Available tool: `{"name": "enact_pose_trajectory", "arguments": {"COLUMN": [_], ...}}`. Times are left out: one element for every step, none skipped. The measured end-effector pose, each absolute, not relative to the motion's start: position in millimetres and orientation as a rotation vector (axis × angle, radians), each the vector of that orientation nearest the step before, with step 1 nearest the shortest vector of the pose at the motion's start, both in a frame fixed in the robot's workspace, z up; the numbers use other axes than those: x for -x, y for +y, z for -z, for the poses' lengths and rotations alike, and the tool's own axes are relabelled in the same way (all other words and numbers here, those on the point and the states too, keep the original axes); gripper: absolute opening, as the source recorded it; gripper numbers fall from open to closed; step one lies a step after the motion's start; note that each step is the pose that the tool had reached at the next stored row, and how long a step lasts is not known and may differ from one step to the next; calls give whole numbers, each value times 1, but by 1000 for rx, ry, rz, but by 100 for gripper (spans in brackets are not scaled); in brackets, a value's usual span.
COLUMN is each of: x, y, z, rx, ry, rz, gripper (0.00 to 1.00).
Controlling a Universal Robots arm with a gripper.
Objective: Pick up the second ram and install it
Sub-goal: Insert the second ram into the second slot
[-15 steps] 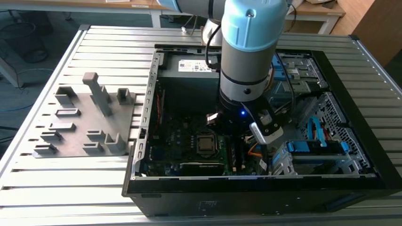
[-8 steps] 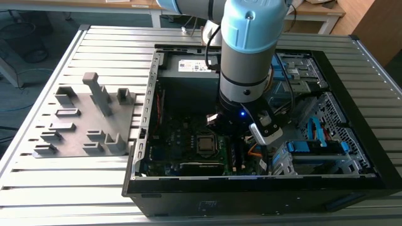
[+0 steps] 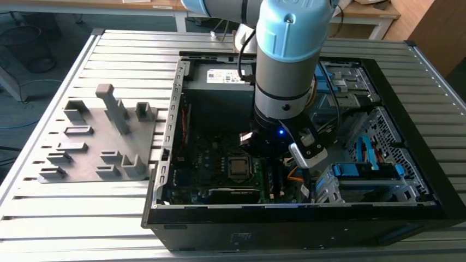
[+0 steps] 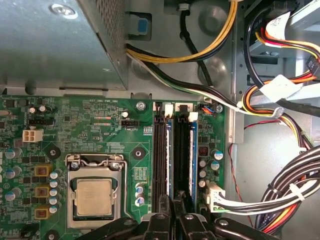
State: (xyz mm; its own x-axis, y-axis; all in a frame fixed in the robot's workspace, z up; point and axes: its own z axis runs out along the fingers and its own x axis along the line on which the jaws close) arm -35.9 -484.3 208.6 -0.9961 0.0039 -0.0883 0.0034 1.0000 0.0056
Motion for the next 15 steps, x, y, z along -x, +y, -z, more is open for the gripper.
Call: {"name": "enact_pose_trajectory", "arguments": {"x": [36,36,36,36,36,36,36,36,36,36,36,36,36,36,36], "y": [-484,-484,-484,-484,-484,-484,-484,-484,-484,-484,-484,-484,-484,-484,-484], "z": [-209,-207,-207,-208,-208,-209,-210,-213,-217,-221,-225,-230,-234,-239,-243], "rx": [-5,-6,-6,-5,-5,-5,-5,-6,-5,-5,-5,-5,-5,-5,-5], "ry": [3053,3051,3052,3053,3053,3053,3053,3053,3053,3053,3053,3053,3053,3053,3053], "rz": [-9,-16,-12,-9,-9,-8,-8,-8,-8,-9,-8,-7,-7,-6,-5], "gripper": [13,15,15,21,21,21,21,21,21,21,21,21,21,21,21]}}
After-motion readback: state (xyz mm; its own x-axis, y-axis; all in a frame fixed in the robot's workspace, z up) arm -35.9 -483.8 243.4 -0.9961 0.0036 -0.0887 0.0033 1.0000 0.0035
